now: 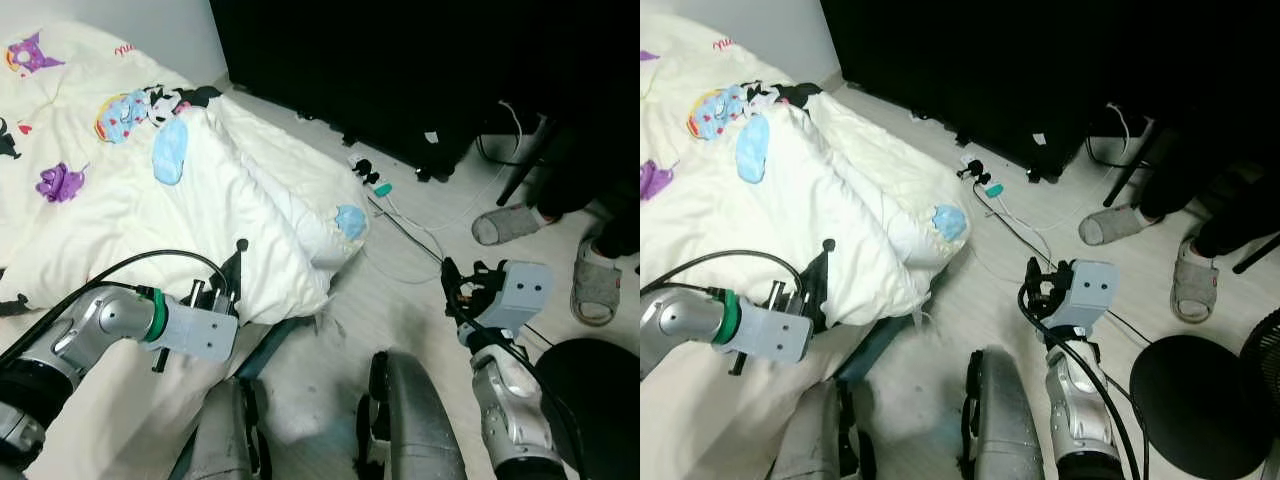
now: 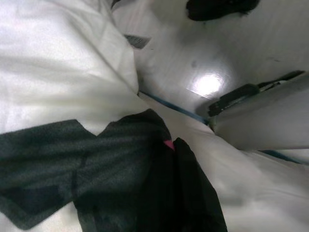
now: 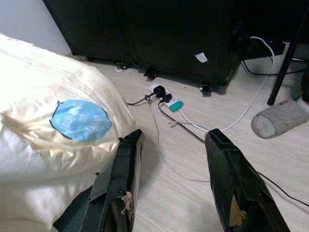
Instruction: Clean up the room
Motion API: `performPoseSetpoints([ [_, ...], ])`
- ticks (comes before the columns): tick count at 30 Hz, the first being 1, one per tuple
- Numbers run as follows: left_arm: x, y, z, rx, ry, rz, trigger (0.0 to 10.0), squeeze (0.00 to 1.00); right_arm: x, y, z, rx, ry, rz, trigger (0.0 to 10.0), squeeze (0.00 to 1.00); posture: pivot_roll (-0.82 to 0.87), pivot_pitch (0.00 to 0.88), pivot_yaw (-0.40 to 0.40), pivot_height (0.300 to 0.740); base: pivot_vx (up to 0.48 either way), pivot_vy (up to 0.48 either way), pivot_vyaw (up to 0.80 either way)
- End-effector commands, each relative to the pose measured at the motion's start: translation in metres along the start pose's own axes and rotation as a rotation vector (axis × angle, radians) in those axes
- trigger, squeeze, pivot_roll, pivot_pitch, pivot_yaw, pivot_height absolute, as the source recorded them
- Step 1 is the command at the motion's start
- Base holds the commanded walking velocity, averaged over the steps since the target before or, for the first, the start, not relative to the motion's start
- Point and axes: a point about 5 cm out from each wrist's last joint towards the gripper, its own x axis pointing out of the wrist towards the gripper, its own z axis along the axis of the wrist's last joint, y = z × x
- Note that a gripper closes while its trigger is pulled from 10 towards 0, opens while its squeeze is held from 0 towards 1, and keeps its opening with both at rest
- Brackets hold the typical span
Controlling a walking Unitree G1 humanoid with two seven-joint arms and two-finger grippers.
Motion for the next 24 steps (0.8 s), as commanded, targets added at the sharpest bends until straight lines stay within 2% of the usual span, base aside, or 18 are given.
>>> performPoseSetpoints([
  [1,0.029,-0.058,0.001,-0.016,-0.011,-0.262,10.0,0.00,-0.006,0.000,-0.011,0.006,0.049,-0.004,10.0,0.00,-0.01,0.268,0.111,0.606,0.000,0.000,0.00],
  [3,0.035,-0.056,0.003,-0.031,-0.005,-0.229,10.0,0.00,-0.006,-0.001,-0.011,0.005,0.050,-0.004,10.0,0.00,-0.01,0.267,0.111,0.606,0.000,0.000,0.00],
  [4,0.040,-0.052,0.006,-0.068,-0.013,-0.189,10.0,1.00,-0.006,-0.001,-0.011,0.005,0.050,-0.003,10.0,0.00,-0.01,0.264,0.108,0.606,0.000,0.000,0.00],
  [7,0.039,-0.051,0.011,-0.091,-0.011,-0.199,10.0,1.00,-0.005,-0.001,-0.011,0.003,0.050,0.000,10.0,0.00,-0.01,0.260,0.107,0.606,0.000,0.000,0.00],
  [8,0.036,-0.059,0.012,-0.081,-0.018,-0.254,10.0,1.00,-0.004,-0.001,-0.011,0.002,0.051,0.001,10.0,0.00,-0.01,0.256,0.106,0.606,0.000,0.000,0.00],
  [9,0.036,-0.059,0.012,-0.081,-0.018,-0.254,10.0,1.00,-0.004,-0.001,-0.011,0.002,0.051,0.001,10.0,0.00,-0.01,0.256,0.106,0.606,0.000,0.000,0.00],
  [11,0.030,-0.074,0.012,-0.052,-0.022,-0.332,10.0,1.00,-0.004,-0.001,-0.011,0.000,0.050,0.003,10.0,0.00,-0.01,0.254,0.107,0.606,0.000,0.000,0.00],
  [12,0.030,-0.074,0.012,-0.052,-0.022,-0.332,10.0,1.00,-0.004,-0.001,-0.011,0.000,0.050,0.003,10.0,0.00,-0.01,0.254,0.107,0.606,0.000,0.000,0.00],
  [13,0.031,-0.071,0.010,-0.069,-0.012,-0.288,10.0,0.00,-0.004,-0.002,-0.011,-0.001,0.049,0.002,10.0,0.00,-0.01,0.250,0.106,0.606,0.000,0.000,0.00],
  [14,0.032,-0.067,0.009,-0.085,-0.003,-0.247,10.0,0.00,-0.003,-0.002,-0.010,-0.002,0.049,0.002,10.0,0.00,-0.01,0.250,0.106,0.606,0.000,0.000,0.00],
  [16,0.032,-0.048,0.007,-0.173,-0.016,-0.126,10.0,0.00,-0.003,-0.003,-0.010,-0.003,0.047,0.001,10.0,0.00,-0.01,0.249,0.104,0.606,0.000,0.000,0.00],
  [17,0.025,-0.012,0.015,-0.322,-0.121,0.041,10.0,0.00,-0.002,-0.001,-0.009,-0.002,0.046,0.005,10.0,0.00,-0.01,0.247,0.100,0.606,0.000,0.000,0.00],
  [18,0.020,0.004,0.021,-0.374,-0.185,0.106,10.0,0.00,-0.002,0.000,-0.010,-0.002,0.047,0.008,10.0,0.00,-0.01,0.247,0.100,0.606,0.000,0.000,0.00],
  [19,0.016,0.017,0.025,-0.410,-0.240,0.162,10.0,0.00,-0.002,0.000,-0.010,-0.002,0.048,0.009,10.0,0.00,-0.01,0.247,0.100,0.606,0.000,0.000,0.00],
  [20,0.013,0.023,0.028,-0.423,-0.267,0.188,10.0,0.00,-0.002,0.001,-0.010,-0.002,0.049,0.010,10.0,0.00,-0.01,0.247,0.100,0.606,0.000,0.000,0.00],
  [21,0.006,0.045,0.036,-0.511,-0.357,0.288,10.0,0.00,-0.002,0.002,-0.011,-0.001,0.050,0.013,10.0,0.00,-0.01,0.248,0.097,0.606,0.000,0.000,0.00],
  [22,0.006,0.045,0.036,-0.511,-0.357,0.288,10.0,0.00,-0.002,0.002,-0.011,-0.001,0.050,0.013,10.0,0.00,-0.01,0.248,0.097,0.606,0.000,0.000,0.00],
  [24,-0.007,0.077,0.047,-0.631,-0.501,0.434,10.0,0.00,-0.001,0.003,-0.012,0.001,0.052,0.018,10.0,0.00,-0.01,0.247,0.097,0.606,0.000,0.000,0.00],
])
